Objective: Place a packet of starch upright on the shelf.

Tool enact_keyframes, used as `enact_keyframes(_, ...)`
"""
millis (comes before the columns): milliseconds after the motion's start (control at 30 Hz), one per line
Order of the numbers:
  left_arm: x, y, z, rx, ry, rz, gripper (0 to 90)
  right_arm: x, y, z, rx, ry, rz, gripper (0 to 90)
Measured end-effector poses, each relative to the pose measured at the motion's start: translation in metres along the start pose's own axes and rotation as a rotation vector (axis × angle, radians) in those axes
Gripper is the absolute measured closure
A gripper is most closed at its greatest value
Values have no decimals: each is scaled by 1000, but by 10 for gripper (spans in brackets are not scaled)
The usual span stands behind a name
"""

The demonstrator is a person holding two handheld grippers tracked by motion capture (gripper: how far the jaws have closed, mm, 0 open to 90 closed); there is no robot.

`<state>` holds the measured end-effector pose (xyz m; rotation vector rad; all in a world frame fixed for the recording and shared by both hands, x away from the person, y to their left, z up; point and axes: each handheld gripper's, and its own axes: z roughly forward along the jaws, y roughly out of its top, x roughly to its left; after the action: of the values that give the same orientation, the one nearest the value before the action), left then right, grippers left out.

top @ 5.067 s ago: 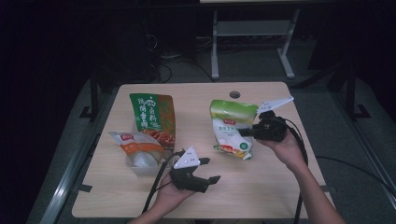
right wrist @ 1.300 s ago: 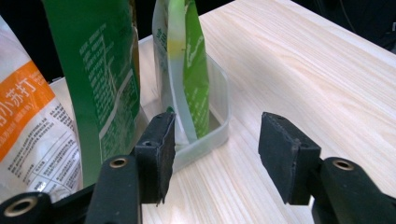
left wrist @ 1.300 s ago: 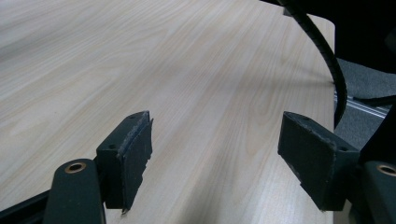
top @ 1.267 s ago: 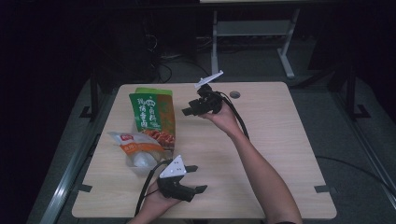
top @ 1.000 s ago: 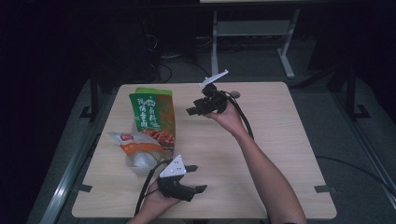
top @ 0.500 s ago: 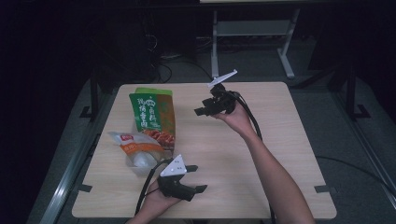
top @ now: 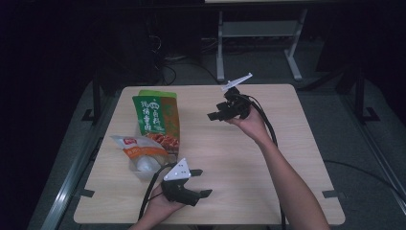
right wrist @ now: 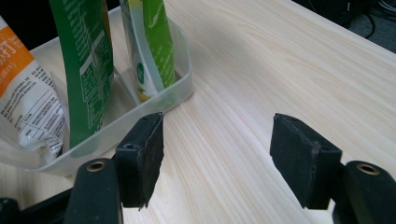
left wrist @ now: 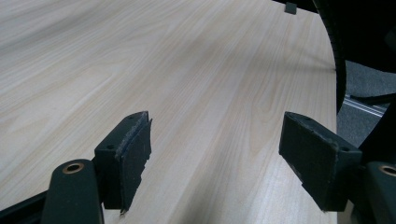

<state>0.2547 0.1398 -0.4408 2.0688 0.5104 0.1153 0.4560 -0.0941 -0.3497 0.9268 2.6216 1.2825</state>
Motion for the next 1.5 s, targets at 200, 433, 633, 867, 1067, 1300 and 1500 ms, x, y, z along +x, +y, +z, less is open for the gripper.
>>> enact_keyframes(200, 1, 0, -1, -7, 5, -5, 248, 1, -2, -7, 18, -10, 6, 320)
enact_keyframes(433, 2, 0, -3, 3, 10, 0, 248, 2, -10, -16, 10, -18, 0, 310)
enact_keyframes(633, 2, -1, -3, -2, 11, -10, 248, 1, -21, -23, 40, -31, 30, 290)
enact_keyframes(867, 3, -1, -4, -12, 15, -12, 248, 0, -36, -30, 49, -44, 45, 284)
enact_keyframes(1067, 3, -1, -5, -11, 14, -8, 248, -1, -49, -35, 55, -55, 62, 280)
enact_keyframes(1300, 3, -1, -6, -11, 15, -8, 248, 0, -60, -41, 59, -59, 77, 273)
enact_keyframes(1500, 4, -1, -6, -11, 18, -7, 247, 2, -68, -46, 56, -60, 98, 270)
